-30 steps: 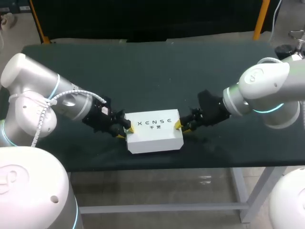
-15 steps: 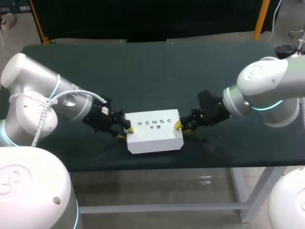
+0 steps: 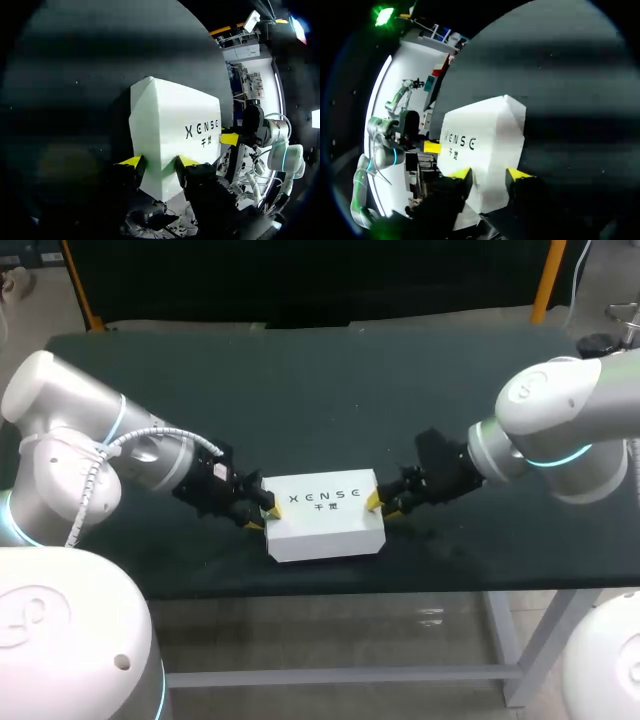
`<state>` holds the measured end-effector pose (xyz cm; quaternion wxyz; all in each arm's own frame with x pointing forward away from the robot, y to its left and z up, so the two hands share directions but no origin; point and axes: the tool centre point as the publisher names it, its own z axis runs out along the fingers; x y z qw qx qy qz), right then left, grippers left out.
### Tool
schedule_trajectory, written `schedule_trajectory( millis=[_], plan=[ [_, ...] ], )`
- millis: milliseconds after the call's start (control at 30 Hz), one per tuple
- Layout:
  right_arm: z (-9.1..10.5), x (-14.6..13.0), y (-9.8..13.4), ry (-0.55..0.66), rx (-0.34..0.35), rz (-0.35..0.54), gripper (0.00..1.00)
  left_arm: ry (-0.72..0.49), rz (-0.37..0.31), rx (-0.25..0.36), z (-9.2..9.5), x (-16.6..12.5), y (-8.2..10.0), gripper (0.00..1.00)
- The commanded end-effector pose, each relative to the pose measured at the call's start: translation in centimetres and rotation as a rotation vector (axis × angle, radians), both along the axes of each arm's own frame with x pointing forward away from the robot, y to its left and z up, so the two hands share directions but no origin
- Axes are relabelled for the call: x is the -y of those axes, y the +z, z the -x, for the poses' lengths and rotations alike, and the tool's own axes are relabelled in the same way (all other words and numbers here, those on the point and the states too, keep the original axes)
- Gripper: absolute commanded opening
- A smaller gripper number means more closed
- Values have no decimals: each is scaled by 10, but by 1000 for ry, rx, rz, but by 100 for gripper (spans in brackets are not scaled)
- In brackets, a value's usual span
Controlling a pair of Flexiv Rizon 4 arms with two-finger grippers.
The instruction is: Assemble the packaging by folding the flat box into shape, placing the metal phone stand inside, and closing the box properly
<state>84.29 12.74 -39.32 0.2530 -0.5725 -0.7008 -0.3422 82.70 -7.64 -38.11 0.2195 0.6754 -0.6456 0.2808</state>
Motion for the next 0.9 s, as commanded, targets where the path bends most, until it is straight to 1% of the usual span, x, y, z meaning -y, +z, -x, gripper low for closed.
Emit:
schedule_trajectory(
  millis=[33, 167, 200, 400, 900],
  plan=[
    [1, -2, 1, 2, -4, -4, 45, -3, 4, -2, 0, 4, -2, 43],
    [0, -2, -1, -1, -22, -7, 44, -2, 9, -6, 1, 4, -2, 43],
    [0, -3, -3, -4, -38, -11, 44, -2, 10, -7, 1, 4, -2, 43],
    [-2, -3, -5, -23, -79, -17, 44, 0, 12, -16, 2, 5, -2, 44],
    [-1, -4, 2, -32, -110, 13, 43, -9, -1, -27, 4, 4, 6, 44]
  ],
)
